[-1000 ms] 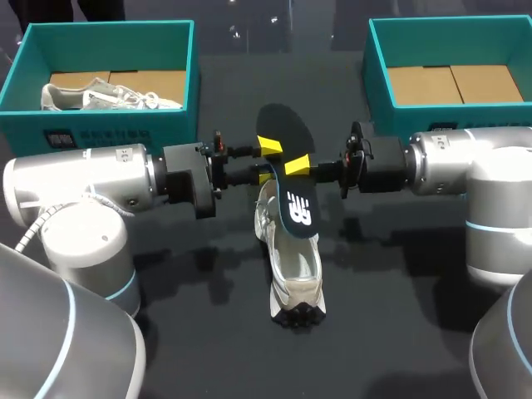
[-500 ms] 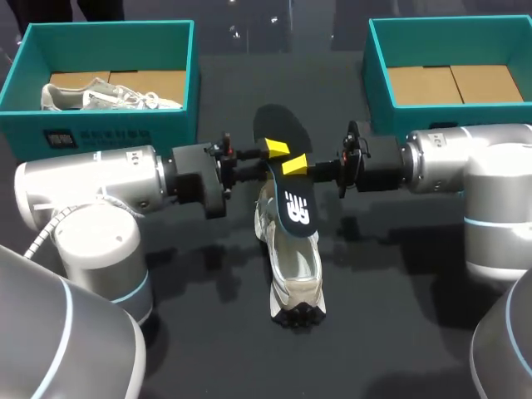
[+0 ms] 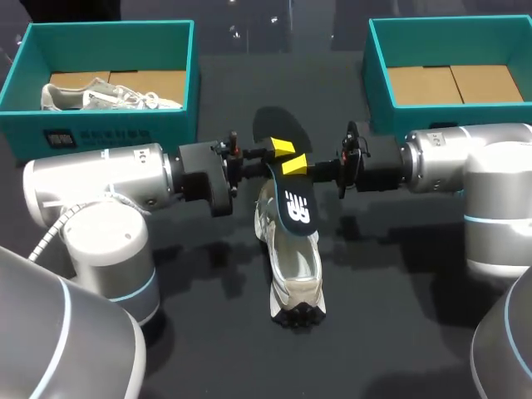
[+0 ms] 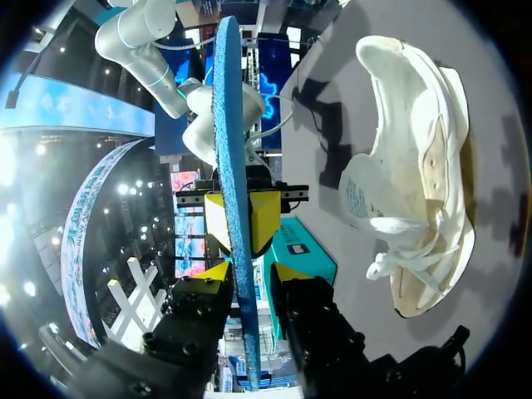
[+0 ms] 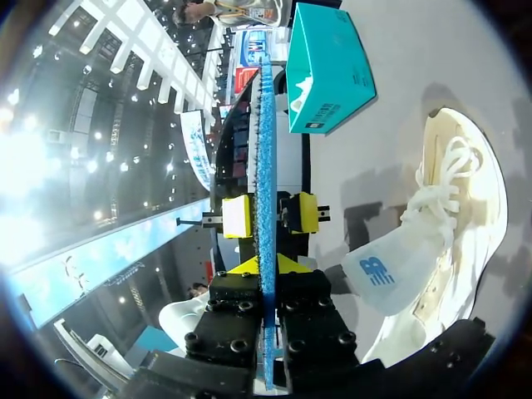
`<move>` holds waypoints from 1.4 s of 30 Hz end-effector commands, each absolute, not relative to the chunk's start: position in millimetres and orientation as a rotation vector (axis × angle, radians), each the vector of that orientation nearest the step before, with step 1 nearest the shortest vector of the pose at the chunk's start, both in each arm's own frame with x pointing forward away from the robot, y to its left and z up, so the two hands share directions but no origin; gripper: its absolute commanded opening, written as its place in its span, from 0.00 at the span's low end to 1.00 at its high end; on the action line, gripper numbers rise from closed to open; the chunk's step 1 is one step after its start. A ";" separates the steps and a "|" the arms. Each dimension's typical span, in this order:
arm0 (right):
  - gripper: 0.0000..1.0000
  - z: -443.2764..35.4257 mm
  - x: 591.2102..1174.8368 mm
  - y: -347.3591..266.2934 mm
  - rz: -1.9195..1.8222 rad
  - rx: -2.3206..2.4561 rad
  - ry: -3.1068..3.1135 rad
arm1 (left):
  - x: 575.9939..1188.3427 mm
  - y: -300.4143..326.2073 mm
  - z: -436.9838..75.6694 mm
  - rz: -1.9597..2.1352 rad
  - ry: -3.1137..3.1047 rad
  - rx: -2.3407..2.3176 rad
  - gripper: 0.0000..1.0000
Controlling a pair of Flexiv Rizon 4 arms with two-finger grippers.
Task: Take the shoe out of the shoebox, open the shoe tongue, remove and reinsert the insole, then place the shoe into the shoebox
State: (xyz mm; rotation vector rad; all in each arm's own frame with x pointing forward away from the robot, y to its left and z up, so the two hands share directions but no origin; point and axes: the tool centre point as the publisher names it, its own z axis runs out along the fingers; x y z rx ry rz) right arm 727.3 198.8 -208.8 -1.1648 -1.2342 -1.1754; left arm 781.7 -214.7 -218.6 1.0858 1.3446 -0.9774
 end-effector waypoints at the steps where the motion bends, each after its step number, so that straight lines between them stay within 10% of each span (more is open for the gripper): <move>1: 0.00 -210.2 727.7 199.2 -1.174 -1.164 -1.233 | 783.5 -221.2 -219.5 -0.972 1.345 1.087 0.25; 18: 0.00 -213.3 729.2 196.3 -1.174 -1.162 -1.219 | 782.6 -225.1 -220.1 -0.973 1.335 1.100 0.00; 20: 0.33 -214.0 728.8 195.0 -1.182 -1.157 -1.214 | 781.5 -223.7 -219.3 -0.974 1.335 1.100 0.00; 22: 1.00 -213.6 727.1 191.2 -1.196 -1.148 -1.218 | 779.3 -220.1 -217.2 -0.975 1.334 1.100 0.00; 42: 1.00 -213.1 701.6 112.0 -1.281 -1.142 -1.377 | 726.3 -179.9 -192.9 -1.138 1.501 1.162 0.00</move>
